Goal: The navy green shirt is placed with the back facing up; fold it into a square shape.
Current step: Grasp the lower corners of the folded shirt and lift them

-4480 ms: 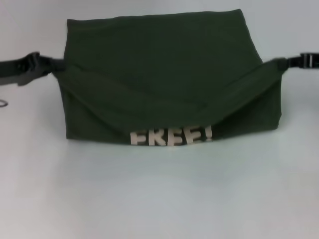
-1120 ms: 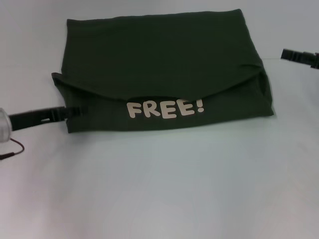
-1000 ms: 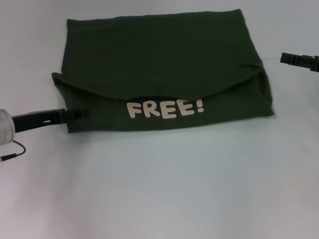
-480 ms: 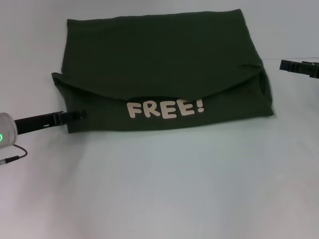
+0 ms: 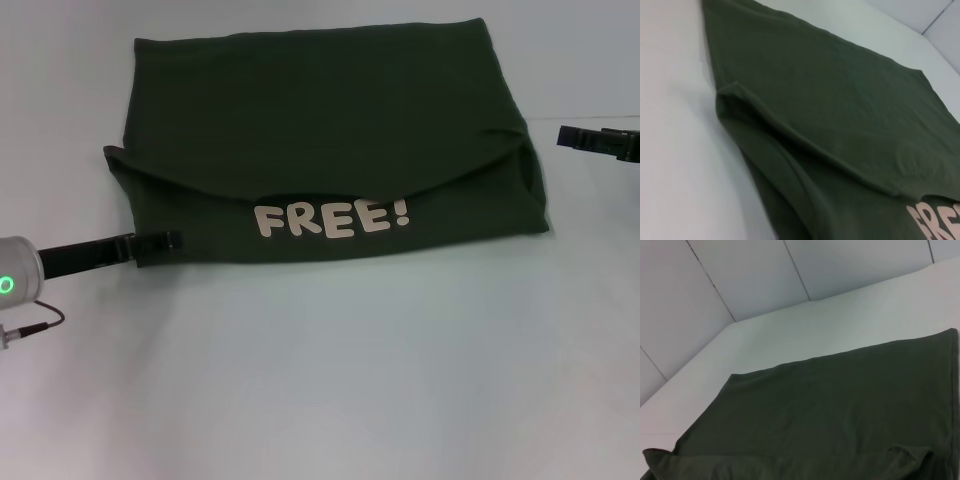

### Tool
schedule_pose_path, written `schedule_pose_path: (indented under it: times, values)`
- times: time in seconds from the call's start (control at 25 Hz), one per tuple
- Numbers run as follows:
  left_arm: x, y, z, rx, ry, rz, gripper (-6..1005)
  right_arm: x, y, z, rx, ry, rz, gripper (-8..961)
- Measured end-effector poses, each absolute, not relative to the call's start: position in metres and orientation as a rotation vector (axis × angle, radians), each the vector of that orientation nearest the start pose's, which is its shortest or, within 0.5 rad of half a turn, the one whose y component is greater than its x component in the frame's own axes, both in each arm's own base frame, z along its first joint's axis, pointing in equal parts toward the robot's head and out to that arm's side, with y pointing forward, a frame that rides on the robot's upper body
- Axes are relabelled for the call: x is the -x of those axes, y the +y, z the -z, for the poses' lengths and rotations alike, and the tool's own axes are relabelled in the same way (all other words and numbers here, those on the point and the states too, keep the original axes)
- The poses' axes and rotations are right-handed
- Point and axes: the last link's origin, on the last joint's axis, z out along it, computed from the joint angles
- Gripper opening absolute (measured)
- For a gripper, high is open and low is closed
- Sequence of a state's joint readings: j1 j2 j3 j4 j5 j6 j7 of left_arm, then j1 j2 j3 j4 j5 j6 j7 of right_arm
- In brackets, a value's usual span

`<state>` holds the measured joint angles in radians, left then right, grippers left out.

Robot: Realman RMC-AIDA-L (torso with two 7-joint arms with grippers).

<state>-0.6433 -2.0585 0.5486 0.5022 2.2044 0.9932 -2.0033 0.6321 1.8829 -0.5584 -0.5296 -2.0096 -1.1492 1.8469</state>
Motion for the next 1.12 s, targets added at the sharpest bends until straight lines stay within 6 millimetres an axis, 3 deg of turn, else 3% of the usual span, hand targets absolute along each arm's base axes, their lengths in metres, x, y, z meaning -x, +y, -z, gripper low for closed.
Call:
schedule_pose_path:
  times: [0.8, 1.12]
  values:
    - [0.3074, 0.3939, 0.0037, 2.085, -1.473, 0.490, 885, -0.3115, 0.4097, -0.0873, 2.118, 1.200, -0.614, 904]
    - [0.3078, 0.3942, 0.0035, 2.081, -1.471, 0.488, 787, -0.3115, 0.4092, -0.0856, 2.120, 1.205, -0.615, 897]
